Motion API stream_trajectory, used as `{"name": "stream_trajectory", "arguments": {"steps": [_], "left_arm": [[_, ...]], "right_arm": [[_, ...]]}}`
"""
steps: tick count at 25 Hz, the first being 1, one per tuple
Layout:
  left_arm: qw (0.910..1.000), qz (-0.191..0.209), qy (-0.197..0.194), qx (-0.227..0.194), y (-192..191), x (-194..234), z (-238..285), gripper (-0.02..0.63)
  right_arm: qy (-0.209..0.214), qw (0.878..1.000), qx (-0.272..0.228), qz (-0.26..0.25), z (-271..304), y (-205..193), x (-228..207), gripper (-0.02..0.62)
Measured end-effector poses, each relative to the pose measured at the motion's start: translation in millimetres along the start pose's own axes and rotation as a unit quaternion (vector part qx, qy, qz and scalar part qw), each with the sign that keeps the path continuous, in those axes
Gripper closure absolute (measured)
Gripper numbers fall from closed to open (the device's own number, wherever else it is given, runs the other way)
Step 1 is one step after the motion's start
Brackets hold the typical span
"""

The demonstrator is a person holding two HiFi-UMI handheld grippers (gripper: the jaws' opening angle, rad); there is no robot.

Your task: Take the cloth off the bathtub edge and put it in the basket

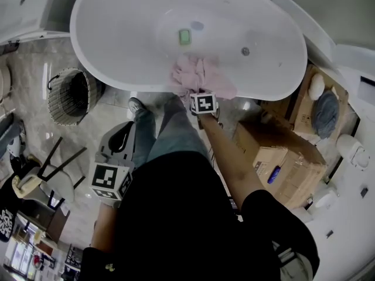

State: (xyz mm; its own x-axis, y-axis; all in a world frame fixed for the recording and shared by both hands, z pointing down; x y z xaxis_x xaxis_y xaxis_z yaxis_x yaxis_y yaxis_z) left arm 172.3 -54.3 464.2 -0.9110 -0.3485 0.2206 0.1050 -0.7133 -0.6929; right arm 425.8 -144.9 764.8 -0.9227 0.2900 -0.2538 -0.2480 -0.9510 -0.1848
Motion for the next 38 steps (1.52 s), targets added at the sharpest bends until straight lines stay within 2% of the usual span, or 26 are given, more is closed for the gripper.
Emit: {"name": "stream_trajectory", "arguments": {"steps": [12, 17, 21, 25, 29, 38], "left_arm": [[0.9991, 0.019, -0.008, -0.037, 21, 34, -34, 0.592], [0.9977, 0.027, -0.004, -0.062, 27, 52, -52, 0.592], [0.996, 0.029, 0.006, -0.085, 37, 65, -69, 0.592], [0.9932, 0.029, 0.018, -0.111, 52, 82, -88, 0.592], [0.9894, 0.032, 0.031, -0.138, 63, 95, -108, 0.592], [0.9738, 0.059, 0.052, -0.213, 113, 113, -159, 0.592]], "right_arm": [[0.018, 0.995, -0.094, 0.021, -70, 49, 53, 0.505], [0.039, 0.987, -0.153, 0.012, -112, 78, 88, 0.506], [0.068, 0.976, -0.208, -0.005, -153, 101, 122, 0.506], [0.097, 0.959, -0.267, -0.017, -198, 127, 158, 0.508], [0.125, 0.937, -0.324, -0.041, -250, 151, 193, 0.508], [0.172, 0.872, -0.446, -0.109, -376, 195, 258, 0.508]]}}
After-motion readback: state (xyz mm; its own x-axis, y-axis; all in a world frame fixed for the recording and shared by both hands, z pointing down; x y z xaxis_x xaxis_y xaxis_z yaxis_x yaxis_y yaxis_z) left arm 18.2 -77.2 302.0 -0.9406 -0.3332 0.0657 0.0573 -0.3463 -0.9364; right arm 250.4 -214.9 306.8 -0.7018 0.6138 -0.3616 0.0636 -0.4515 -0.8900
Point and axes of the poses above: the fingertips, and each gripper's own axes: z forward along the fingers, x to its left, y out of its top, the point moved 7 cm from there along -z, backward along the fingers, and after that the axes turned 5 degrees about z, right-handed, at the moved point
